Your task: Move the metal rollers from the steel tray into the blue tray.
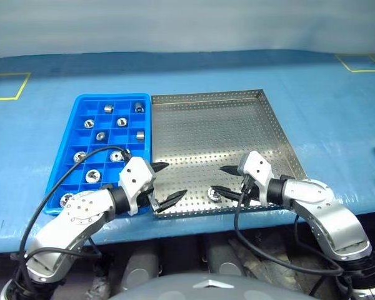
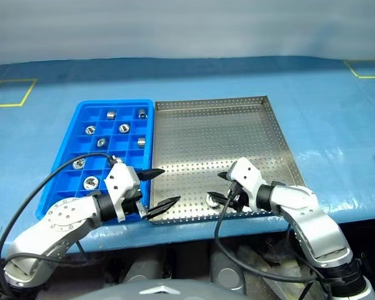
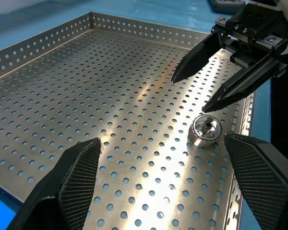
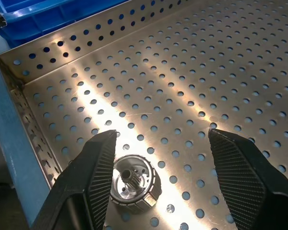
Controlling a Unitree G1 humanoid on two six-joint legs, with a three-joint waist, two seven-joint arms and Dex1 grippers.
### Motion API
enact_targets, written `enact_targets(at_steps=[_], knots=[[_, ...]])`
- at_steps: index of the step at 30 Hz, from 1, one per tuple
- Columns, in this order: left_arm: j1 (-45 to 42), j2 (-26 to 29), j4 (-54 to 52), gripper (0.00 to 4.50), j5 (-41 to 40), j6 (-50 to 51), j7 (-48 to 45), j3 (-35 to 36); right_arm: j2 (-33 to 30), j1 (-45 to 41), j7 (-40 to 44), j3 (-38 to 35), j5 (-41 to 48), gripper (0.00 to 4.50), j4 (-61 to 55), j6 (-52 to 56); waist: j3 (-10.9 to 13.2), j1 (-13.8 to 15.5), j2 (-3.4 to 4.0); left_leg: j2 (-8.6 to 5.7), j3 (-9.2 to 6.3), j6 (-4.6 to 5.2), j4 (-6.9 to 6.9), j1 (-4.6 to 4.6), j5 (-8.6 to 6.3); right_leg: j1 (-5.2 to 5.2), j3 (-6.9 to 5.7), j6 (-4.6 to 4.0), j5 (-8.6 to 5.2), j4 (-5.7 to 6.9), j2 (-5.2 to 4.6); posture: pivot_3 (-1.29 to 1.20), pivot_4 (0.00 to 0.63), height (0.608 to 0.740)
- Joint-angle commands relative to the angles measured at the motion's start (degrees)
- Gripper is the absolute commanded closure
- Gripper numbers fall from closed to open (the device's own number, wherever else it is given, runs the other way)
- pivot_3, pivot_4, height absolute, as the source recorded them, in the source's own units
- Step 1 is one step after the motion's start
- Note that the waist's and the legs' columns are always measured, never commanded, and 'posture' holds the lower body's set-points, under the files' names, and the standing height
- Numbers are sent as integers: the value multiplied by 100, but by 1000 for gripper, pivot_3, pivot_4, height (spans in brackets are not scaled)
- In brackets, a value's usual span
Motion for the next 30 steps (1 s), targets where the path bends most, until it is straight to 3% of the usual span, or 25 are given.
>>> enact_targets(at_steps=[1,11,14,20,30], knots=[[29,-41,-56,0,61,-105,-50,-4,-41,75,-26,60,74,1289,22,16,0,1,0,0,0,0,0,0,0,0,1,0,0,0,0,-159,150,740],[108,-71,-96,0,148,-104,-32,42,35,75,-107,361,81,1289,322,76,-1,7,-2,-1,7,3,4,0,-1,-1,11,9,4,0,1,-144,150,740],[95,-78,-94,0,182,-96,-37,56,33,55,-152,415,35,1917,443,86,-2,18,-4,-1,7,3,4,1,-2,-1,12,9,5,0,1,-145,150,740],[92,-84,-86,0,227,-92,-61,74,11,52,-218,403,14,3627,473,68,-6,19,-8,-2,8,5,4,2,-2,1,15,10,6,-1,1,-149,150,740],[75,-97,-80,0,281,-91,-47,81,41,-57,-286,264,76,3628,476,-1,-6,17,-8,-2,12,5,8,4,-2,2,20,15,8,-1,2,-147,150,740]])
